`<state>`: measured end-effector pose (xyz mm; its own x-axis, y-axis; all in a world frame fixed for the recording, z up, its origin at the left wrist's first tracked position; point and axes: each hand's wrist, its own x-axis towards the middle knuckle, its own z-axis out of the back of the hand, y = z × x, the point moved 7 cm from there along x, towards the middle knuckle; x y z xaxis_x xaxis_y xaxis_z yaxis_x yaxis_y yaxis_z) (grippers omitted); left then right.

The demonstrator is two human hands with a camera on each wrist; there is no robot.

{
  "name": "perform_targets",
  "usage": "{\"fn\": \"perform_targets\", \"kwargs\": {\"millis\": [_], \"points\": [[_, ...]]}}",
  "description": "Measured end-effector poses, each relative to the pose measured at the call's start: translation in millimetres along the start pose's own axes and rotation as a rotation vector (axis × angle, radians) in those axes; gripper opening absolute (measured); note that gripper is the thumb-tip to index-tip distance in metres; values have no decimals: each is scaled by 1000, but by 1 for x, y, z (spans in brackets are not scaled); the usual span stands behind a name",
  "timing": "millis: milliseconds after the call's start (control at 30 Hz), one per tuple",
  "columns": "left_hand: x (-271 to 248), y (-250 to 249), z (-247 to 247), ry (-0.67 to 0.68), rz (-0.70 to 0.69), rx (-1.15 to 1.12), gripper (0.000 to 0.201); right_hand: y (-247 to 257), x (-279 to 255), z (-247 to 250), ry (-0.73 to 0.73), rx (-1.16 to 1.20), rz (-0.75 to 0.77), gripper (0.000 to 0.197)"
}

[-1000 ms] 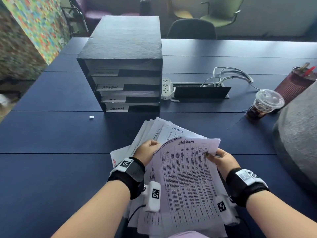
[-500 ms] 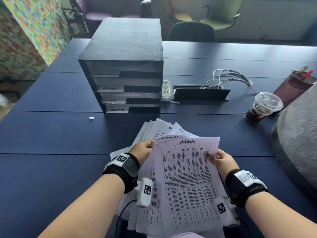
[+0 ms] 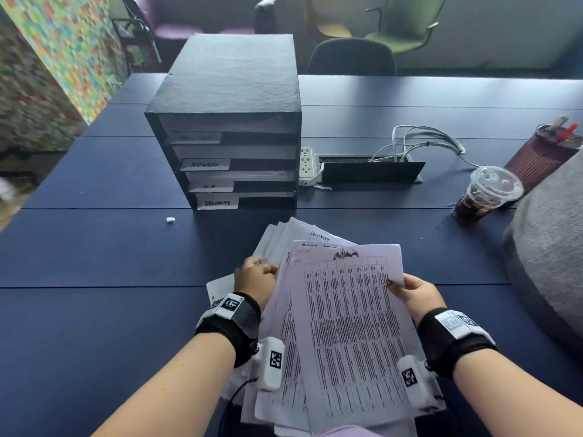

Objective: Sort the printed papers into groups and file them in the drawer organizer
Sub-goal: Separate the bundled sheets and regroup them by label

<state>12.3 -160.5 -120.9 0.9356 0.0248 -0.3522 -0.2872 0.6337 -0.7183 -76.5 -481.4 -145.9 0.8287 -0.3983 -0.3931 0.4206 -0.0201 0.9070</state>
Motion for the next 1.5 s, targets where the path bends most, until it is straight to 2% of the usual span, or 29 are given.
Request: {"fn": "perform_targets", "kwargs": {"millis": [100, 233, 300, 367, 400, 433, 467, 533, 633, 667, 700, 733, 800, 867, 900, 1133, 1267, 1333, 1433, 1500], "points": [[1, -3, -5, 122, -98, -34, 24, -3, 2, -2, 0, -35, -8, 12], [-7, -19, -11, 180, -258, 135, 22, 1, 1, -1, 7, -80, 25, 9], [-16, -26, -15, 248, -306, 84, 27, 1, -1, -2, 17, -72, 28, 13], [-24, -26, -20, 345, -181, -145, 42, -1, -2, -1, 7, -32, 18, 16], [-25, -23, -20, 329, -99, -220, 54, -3, -2, 0, 1, -4, 11, 15], [-27, -23, -17, 286, -41, -232, 57, -4, -3, 0, -4, 22, 2, 14], [-25, -22, -15, 234, -10, -194, 55, -7, -2, 1, -5, 49, 0, 13], [-20, -26, -17, 196, -76, -99, 39, -8, -2, 1, -7, 78, -7, 12], [-16, -31, -20, 157, -143, 120, 18, -16, 4, 4, -19, 80, 4, 70], [-15, -30, -20, 140, -150, 198, 16, -20, 7, 5, -23, 78, 0, 80], [-15, -31, -19, 113, -153, 234, 25, -23, 8, 5, -20, 75, -6, 85], [-14, -28, -18, 103, -139, 227, 40, -26, 11, 7, -18, 67, -11, 83], [-12, -27, -18, 108, -119, 123, 65, -26, 11, 7, -27, 36, -24, 57], [-11, -25, -18, 112, -108, 47, 75, -24, 9, 7, -45, 13, -30, 30], [-12, -25, -18, 102, -115, 58, 76, -23, 8, 7, -53, 13, -35, 25], [-14, -35, -8, -93, -244, 130, 59, -27, 10, 9, -62, 3, -48, 25], [-16, -40, -9, -103, -260, 174, 22, -26, 8, 8, -60, 27, -38, 26], [-21, -43, -8, -125, -283, 163, 14, -25, 7, 8, -60, 32, -41, 27], [-23, -42, -15, -21, -277, 90, 22, -27, 8, 9, -61, 25, -37, 24], [-25, -41, -17, 29, -244, 48, 20, -29, 10, 10, -52, 1, -35, 18]]}}
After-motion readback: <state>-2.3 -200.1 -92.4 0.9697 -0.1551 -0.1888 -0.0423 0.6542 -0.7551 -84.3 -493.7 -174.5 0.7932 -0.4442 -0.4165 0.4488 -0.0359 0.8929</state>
